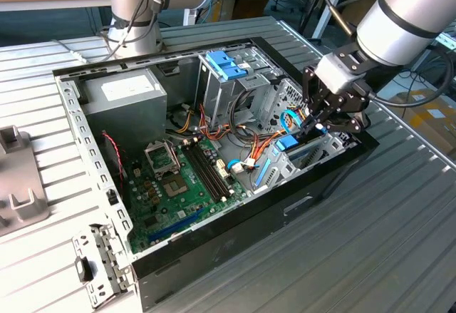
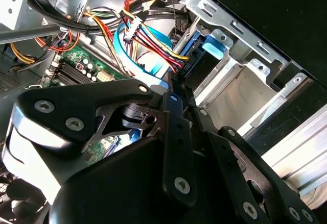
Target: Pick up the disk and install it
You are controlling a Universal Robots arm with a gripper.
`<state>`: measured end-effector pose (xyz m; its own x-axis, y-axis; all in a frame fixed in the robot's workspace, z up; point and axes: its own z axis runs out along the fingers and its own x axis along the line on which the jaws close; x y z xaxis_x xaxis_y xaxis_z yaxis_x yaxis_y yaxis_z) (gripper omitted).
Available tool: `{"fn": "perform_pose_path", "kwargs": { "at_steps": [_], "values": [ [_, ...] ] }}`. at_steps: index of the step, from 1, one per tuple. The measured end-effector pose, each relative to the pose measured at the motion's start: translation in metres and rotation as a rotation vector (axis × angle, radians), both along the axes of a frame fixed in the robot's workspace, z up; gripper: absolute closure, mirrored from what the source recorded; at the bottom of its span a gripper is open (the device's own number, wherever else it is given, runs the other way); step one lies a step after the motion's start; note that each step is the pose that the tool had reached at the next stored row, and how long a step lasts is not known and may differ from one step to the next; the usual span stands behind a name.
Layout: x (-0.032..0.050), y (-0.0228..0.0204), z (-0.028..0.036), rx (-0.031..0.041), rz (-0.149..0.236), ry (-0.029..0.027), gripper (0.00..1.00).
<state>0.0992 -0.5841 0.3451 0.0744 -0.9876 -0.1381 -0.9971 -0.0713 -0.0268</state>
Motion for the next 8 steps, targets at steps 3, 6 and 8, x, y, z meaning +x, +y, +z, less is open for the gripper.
{"fn": "perform_pose_path", "kwargs": {
  "at_steps": [3, 6, 8],
  "values": [
    [0.0002, 0.0000, -0.0020, -0.0002, 0.000, 0.0000, 0.84],
    [-0.0012, -0.0001, -0.0030, 0.0010, 0.000, 0.0000, 0.84],
    [-0.0010, -0.0001, -0.0035, 0.0065, 0.000, -0.0001, 0.84]
  ]
}}
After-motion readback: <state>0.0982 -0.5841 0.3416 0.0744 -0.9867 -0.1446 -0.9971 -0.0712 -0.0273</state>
